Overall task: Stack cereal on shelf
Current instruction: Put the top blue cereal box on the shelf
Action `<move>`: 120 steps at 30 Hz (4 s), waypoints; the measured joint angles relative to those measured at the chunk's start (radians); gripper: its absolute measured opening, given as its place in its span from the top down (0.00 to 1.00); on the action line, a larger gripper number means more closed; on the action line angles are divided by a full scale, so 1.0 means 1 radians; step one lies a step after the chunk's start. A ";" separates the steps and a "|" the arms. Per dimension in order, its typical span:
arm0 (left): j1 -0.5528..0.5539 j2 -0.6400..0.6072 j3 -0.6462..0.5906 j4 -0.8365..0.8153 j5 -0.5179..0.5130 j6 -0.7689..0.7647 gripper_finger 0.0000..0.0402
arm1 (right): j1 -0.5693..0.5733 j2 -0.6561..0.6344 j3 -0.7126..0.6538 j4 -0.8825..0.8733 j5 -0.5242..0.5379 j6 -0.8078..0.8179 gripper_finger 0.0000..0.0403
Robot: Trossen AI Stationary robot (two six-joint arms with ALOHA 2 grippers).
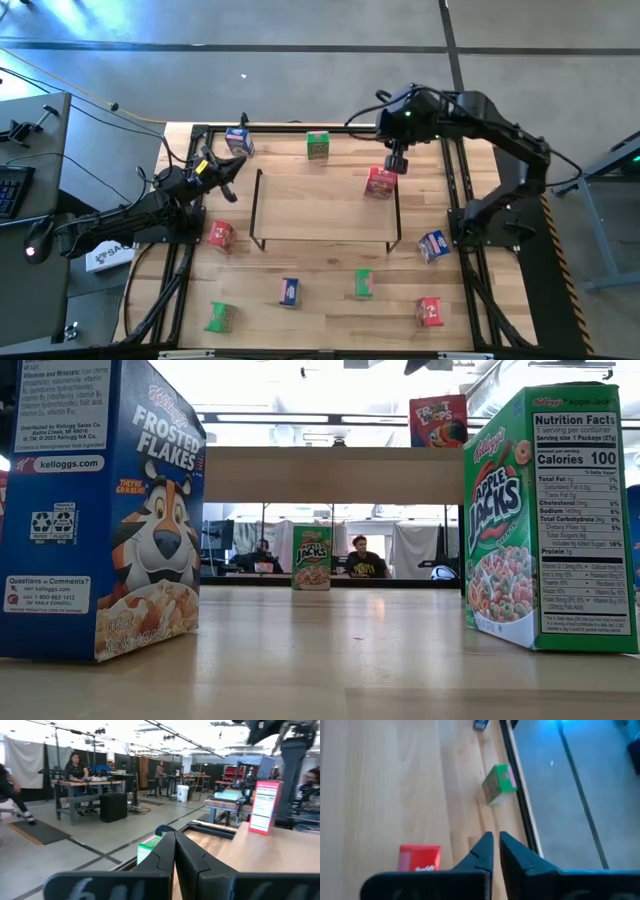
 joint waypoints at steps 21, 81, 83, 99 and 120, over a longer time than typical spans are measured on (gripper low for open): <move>0.090 0.342 0.421 -0.423 -0.085 -0.052 1.00 | -0.089 -0.529 -0.993 1.088 -0.034 -0.105 1.00; 0.330 1.479 1.354 -1.514 -0.190 0.614 0.30 | -0.117 -0.595 -1.018 1.012 -0.333 -0.239 1.00; 0.330 1.485 1.354 -1.497 -0.228 0.633 0.30 | -0.117 -0.595 -1.018 1.009 -0.333 -0.239 1.00; 0.399 1.484 1.345 -1.472 -0.211 0.697 0.30 | -0.117 -0.594 -1.018 1.011 -0.333 -0.251 1.00; 0.442 1.481 1.238 -1.407 -0.216 0.789 0.51 | -0.116 -0.594 -1.018 1.012 -0.333 -0.244 1.00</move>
